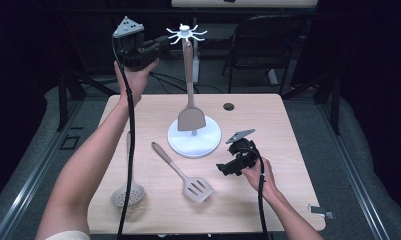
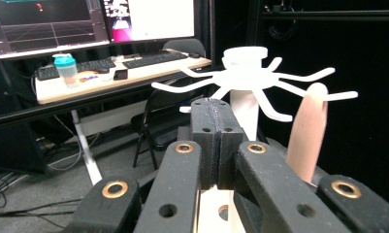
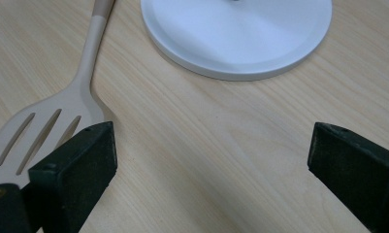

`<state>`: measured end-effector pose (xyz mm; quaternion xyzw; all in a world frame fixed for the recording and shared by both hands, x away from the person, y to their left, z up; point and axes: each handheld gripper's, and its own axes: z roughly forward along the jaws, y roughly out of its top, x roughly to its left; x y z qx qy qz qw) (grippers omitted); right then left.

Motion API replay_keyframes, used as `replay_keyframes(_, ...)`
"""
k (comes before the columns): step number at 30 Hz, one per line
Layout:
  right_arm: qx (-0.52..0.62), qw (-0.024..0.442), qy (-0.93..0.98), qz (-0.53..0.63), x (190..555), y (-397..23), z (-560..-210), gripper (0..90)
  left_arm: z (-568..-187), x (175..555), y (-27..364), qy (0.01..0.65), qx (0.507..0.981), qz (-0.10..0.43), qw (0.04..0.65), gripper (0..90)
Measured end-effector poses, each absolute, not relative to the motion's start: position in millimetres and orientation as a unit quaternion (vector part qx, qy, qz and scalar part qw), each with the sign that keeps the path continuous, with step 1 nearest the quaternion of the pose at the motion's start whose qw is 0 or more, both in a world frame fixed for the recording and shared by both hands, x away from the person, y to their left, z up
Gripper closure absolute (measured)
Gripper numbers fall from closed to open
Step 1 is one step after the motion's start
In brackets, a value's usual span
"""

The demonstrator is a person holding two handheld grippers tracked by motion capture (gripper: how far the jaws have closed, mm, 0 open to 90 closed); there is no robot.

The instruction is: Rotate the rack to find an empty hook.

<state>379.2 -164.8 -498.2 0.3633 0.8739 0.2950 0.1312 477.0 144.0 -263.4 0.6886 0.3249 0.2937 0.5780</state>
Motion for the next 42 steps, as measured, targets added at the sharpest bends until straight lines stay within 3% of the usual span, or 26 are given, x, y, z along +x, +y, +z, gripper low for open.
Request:
replay_keyframes(8,0.363,0.133,0.873,0.296,378.8,-164.9,-498.2,3.4,-267.2,479.6,149.8,0.331,0.689,0.291,0.575,89.9)
replay_keyframes(28,0.363,0.133,0.871,0.304,379.8,-163.2,-501.1,3.7,-269.9,451.7,139.8,0.268,0.709,0.286,0.586,89.6)
replay_keyframes(42,0.364,0.132,0.874,0.294,379.2,-163.8,-500.0,3.7,-265.7,459.7,141.4,0.282,0.703,0.296,0.582,89.8)
